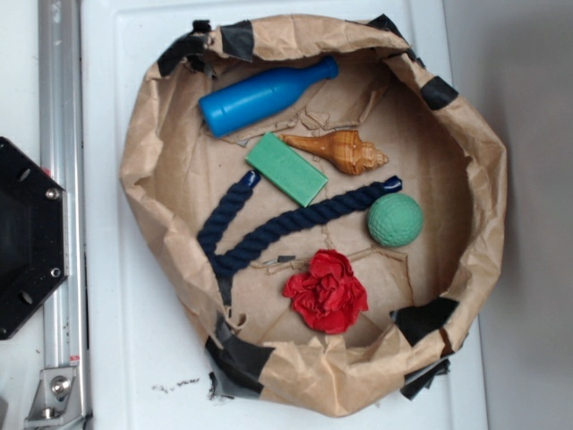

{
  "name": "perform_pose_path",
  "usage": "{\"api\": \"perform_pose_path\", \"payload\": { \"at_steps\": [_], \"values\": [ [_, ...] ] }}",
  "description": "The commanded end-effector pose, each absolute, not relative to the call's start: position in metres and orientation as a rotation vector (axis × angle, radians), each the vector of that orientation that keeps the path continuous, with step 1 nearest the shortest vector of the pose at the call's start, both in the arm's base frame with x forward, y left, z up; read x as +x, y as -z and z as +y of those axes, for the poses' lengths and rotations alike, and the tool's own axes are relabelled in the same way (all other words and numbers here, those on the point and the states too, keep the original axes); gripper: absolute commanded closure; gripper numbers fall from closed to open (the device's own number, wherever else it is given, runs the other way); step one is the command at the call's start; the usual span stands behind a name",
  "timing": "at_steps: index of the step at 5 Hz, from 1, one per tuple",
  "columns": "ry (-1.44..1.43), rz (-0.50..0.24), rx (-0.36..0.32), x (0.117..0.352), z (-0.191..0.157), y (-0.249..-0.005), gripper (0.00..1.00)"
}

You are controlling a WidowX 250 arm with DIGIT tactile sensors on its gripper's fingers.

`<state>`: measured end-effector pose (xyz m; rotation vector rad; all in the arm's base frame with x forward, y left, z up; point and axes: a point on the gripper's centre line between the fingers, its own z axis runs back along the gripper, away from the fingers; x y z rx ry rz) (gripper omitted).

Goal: Grab the shell.

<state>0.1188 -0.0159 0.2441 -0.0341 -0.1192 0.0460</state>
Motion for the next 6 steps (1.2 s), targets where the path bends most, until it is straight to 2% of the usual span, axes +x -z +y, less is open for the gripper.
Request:
{"api": "perform_pose_path", "payload": {
  "at_steps": [1, 2, 3, 4, 5, 6],
  "values": [
    [-0.046, -0.119, -0.034, 0.119, -0.016, -0.244, 0.00],
    [-0.088, -0.161, 0.016, 0.155, -0.001, -0.224, 0.00],
    [-0.056, -0.178, -0.006, 0.188, 0.004, -0.206, 0.00],
    [0.054, -0.201, 0.002, 0.235, 0.005, -0.162, 0.00],
    [0.177, -0.166, 0.044, 0.264, 0.007, -0.119, 0.00],
    [0.364, -0.131, 0.096, 0.309, -0.002, -0.068, 0.00]
  ]
}}
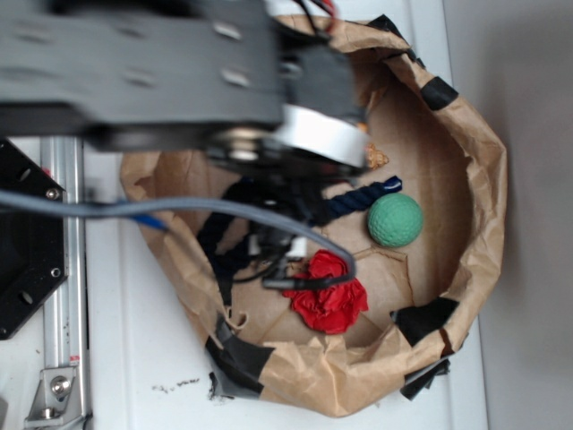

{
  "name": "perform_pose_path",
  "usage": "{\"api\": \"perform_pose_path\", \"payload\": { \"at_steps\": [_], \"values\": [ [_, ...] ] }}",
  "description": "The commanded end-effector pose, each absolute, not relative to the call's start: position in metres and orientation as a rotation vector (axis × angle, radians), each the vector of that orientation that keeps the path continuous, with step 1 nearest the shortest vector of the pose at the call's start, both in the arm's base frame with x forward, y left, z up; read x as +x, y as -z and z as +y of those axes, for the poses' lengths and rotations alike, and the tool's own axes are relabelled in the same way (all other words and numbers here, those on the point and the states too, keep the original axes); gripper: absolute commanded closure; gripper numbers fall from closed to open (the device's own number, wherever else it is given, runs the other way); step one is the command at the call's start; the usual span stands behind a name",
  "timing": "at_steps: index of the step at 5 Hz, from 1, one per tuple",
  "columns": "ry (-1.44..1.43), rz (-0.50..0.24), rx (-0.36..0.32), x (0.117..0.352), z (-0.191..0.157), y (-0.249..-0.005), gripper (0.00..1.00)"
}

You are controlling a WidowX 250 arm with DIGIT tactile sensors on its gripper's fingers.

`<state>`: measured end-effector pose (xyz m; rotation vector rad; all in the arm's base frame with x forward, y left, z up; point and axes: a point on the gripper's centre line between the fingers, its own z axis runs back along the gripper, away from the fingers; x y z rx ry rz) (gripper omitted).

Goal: Grab the shell.

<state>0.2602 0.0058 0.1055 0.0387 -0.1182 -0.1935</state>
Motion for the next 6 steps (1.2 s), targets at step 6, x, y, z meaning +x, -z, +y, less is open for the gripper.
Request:
{"api": "perform_pose_path", "payload": {
  "at_steps": [6],
  "values": [
    [0.488, -0.220, -0.002, 0.309, 0.010, -0.100, 0.00]
  ]
}}
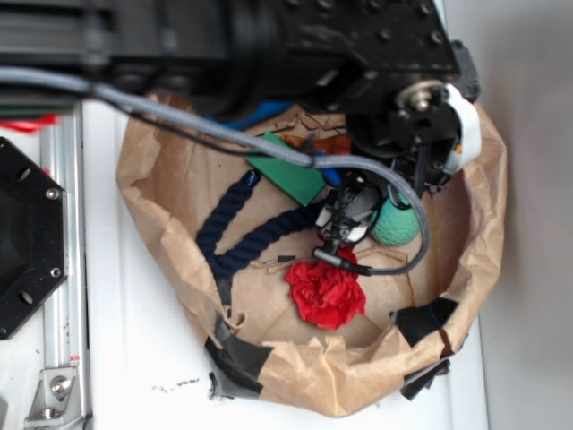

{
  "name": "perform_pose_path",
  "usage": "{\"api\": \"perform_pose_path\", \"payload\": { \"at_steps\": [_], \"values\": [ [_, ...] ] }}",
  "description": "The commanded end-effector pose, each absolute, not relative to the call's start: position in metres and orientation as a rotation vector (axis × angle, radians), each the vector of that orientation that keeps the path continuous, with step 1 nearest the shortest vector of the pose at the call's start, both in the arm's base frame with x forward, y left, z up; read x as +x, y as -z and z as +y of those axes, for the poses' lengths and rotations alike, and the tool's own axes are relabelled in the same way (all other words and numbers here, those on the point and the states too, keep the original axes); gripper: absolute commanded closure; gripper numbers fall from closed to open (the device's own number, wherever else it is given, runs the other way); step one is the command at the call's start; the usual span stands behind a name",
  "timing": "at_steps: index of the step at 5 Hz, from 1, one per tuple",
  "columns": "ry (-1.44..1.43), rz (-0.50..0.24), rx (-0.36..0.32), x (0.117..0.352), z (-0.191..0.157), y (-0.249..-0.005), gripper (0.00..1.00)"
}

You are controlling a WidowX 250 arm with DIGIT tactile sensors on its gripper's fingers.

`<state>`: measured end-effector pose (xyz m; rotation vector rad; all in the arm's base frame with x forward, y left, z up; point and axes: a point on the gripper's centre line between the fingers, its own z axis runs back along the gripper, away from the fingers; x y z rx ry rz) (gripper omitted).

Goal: Grab the shell.

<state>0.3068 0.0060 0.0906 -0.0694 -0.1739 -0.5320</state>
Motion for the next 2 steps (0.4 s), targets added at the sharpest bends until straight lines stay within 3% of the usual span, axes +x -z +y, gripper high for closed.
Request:
{"api": "perform_pose_path", "payload": {
  "at_steps": [1, 2],
  "values": [
    [0.487, -0.210, 0.014, 0.298, 0.018, -0.098, 0.00],
    [0.498, -0.189, 0.022, 0.282, 0.023, -0.093, 0.00]
  ]
}}
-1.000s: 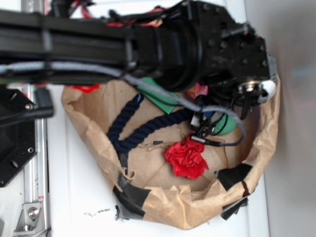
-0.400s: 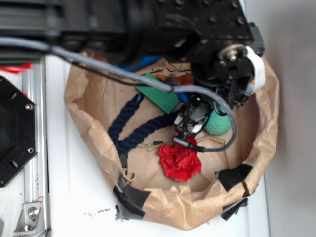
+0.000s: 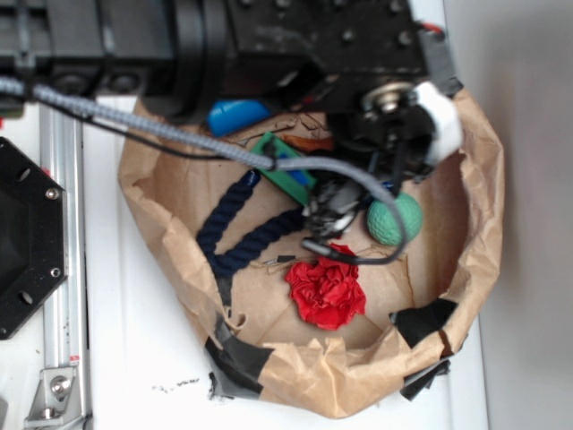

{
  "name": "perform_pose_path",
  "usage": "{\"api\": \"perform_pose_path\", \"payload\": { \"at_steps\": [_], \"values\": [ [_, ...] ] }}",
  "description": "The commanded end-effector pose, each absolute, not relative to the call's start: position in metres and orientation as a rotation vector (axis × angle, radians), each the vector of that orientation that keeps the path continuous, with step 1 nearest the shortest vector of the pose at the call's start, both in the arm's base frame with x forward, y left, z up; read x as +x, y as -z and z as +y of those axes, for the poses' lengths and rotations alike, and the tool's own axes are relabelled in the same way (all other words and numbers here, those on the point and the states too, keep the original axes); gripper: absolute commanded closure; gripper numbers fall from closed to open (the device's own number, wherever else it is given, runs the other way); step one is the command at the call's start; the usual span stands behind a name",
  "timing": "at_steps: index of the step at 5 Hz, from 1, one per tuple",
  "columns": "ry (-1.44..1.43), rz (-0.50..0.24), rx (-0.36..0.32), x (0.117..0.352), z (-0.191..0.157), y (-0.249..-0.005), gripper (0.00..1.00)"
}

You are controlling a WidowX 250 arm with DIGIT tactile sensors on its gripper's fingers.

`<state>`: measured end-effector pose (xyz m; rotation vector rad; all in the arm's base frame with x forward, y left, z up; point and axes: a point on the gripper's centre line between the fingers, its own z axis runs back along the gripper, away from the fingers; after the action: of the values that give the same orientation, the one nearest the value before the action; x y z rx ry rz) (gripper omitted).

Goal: Grab the shell.

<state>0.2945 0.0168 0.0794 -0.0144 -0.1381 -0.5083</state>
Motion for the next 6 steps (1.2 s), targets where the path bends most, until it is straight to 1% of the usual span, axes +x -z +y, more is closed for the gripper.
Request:
{"api": "perform_pose_path", "payload": {
  "at_steps": [1, 2, 3, 4, 6],
  "values": [
    [0.507, -0.176, 0.043, 0.278, 0.025, -0.083, 0.00],
    [0.459, -0.167, 0.053, 0.289, 0.025, -0.071, 0.00],
    [0.452, -0.138, 0.083, 0.294, 0.023, -0.053, 0.00],
    [0.453, -0.106, 0.095, 0.293, 0.030, -0.041, 0.00],
    [0.422, -0.079, 0.078, 0.292, 0.049, -0.035, 0.00]
  ]
}}
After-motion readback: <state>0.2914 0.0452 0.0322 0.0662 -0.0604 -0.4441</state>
